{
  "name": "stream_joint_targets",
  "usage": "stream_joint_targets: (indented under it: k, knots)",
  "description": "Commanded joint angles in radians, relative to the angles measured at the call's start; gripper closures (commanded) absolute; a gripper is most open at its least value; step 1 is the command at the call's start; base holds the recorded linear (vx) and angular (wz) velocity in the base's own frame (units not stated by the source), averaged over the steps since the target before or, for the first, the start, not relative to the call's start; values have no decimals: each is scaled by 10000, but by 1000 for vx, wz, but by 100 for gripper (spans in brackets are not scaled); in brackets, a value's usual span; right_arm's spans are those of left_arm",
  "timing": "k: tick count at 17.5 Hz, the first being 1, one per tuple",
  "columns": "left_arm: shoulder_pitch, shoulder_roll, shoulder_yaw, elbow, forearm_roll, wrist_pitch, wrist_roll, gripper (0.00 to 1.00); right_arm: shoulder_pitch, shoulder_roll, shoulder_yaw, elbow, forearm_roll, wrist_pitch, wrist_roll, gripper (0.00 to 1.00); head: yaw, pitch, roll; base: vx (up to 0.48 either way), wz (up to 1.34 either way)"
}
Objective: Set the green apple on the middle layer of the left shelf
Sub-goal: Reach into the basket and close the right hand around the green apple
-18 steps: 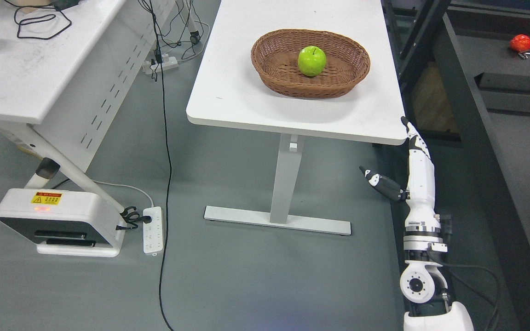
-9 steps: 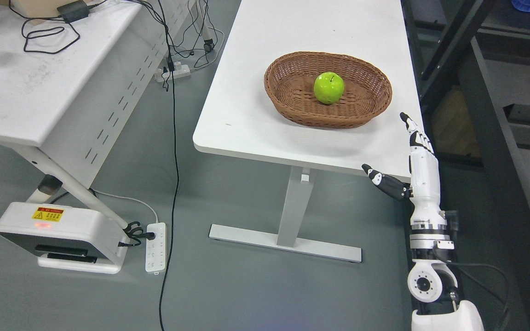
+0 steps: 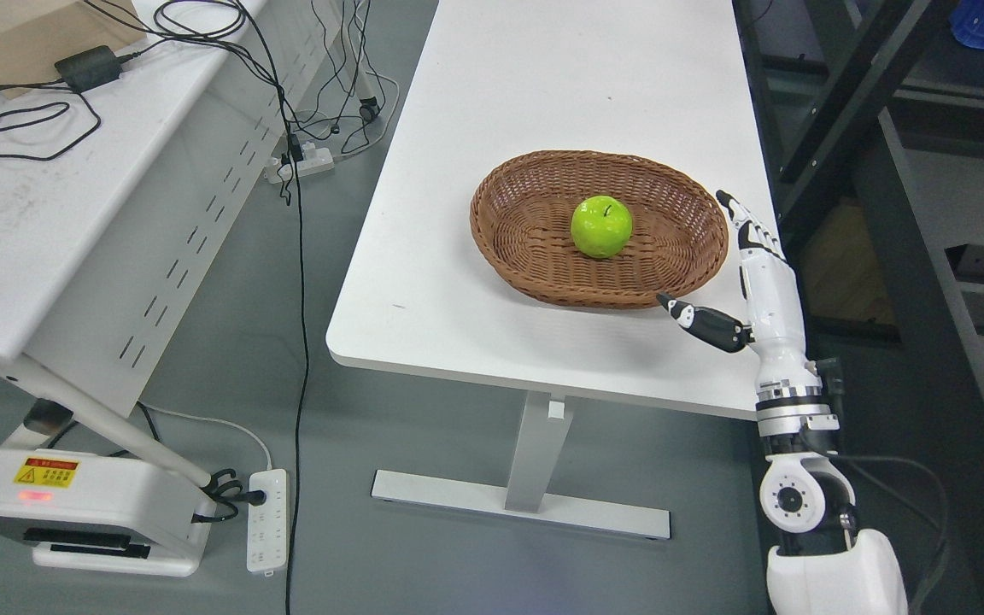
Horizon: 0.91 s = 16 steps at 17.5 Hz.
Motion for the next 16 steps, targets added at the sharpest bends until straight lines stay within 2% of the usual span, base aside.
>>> stream_joint_targets:
  k: [1, 3, 9, 12, 16]
  knots:
    - [2, 175, -27, -3, 0, -4, 2, 0, -1191, -170, 799, 833, 150, 188, 1752, 0, 0, 0, 0, 236, -62]
    - [2, 175, 4, -3, 0, -4, 2, 0, -1650, -384, 1059, 1202, 455, 188, 2445, 0, 0, 0, 0, 179, -58]
    - [2, 175, 4, -3, 0, -4, 2, 0, -2343, -431, 2195, 2490, 1435, 173, 2600, 0, 0, 0, 0, 125, -3]
    - [2, 175, 4, -3, 0, -4, 2, 0, -2343, -431, 2365, 2690, 1700, 173, 2830, 0, 0, 0, 0, 55, 11]
    - [2, 175, 4, -3, 0, -4, 2, 0, -2802, -370, 2396, 3625, 1715, 188, 2846, 1, 0, 0, 0, 15, 1]
